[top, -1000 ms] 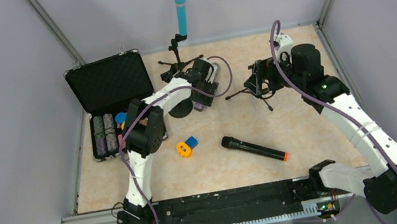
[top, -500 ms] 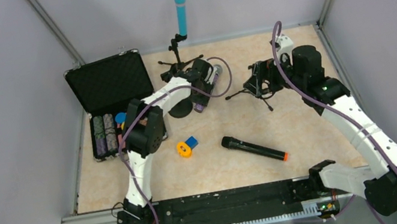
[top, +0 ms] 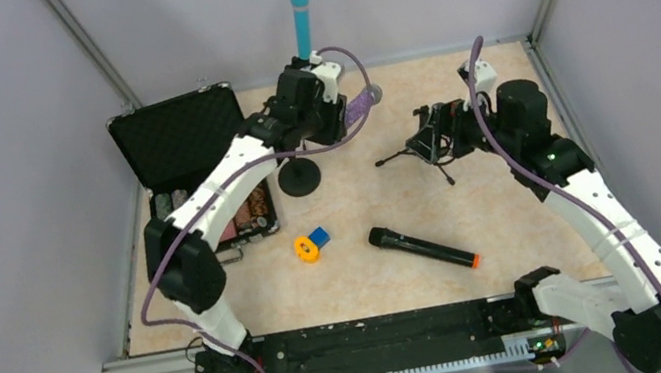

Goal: Attach the microphones to the stand

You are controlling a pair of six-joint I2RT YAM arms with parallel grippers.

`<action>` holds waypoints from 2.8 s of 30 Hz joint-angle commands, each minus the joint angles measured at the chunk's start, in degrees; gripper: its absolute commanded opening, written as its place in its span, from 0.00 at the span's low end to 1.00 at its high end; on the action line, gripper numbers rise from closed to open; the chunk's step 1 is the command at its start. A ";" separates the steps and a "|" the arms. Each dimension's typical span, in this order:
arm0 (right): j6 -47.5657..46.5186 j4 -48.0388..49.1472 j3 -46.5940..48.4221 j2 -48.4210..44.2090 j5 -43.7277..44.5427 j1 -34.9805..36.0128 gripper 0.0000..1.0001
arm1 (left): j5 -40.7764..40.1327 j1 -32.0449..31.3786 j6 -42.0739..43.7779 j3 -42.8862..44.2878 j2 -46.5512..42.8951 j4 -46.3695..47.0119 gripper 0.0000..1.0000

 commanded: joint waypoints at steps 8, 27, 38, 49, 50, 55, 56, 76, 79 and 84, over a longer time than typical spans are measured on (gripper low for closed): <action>6.14 6.29 -1.27 -2.49 -4.59 -0.39 0.98 | 4.52 0.16 -6.36 -10.18 -18.29 17.15 0.00; 44.82 53.08 -12.34 3.06 -14.08 1.58 0.95 | 11.28 0.16 -29.61 -35.63 -41.95 48.33 0.00; 53.54 69.25 -7.18 16.07 -13.21 6.30 0.94 | 13.73 0.10 -36.14 -40.15 -43.18 53.92 0.00; 61.24 79.77 -1.28 26.52 -12.85 6.88 0.71 | 14.95 0.08 -36.79 -40.92 -43.12 53.33 0.00; 61.92 80.76 -0.96 27.07 -13.13 6.89 0.66 | 14.99 0.10 -36.86 -41.17 -43.00 53.44 0.00; 63.95 83.70 -0.17 28.44 -14.84 6.89 0.25 | 14.18 0.14 -36.78 -42.62 -43.30 53.86 0.00; 63.62 83.48 -0.14 28.29 -15.07 6.89 0.18 | 14.05 0.15 -36.64 -42.75 -43.36 53.77 0.00; 30.59 45.99 0.71 16.07 -8.17 6.87 0.00 | 15.23 0.35 -38.26 -44.95 -41.10 54.19 0.92; 27.53 42.35 0.66 14.62 -7.13 6.82 0.00 | 12.86 0.53 -39.70 -46.82 -42.11 55.07 0.98; 22.24 37.19 0.36 11.16 -5.29 6.89 0.00 | 12.50 1.82 -42.64 -50.64 -42.20 60.27 0.99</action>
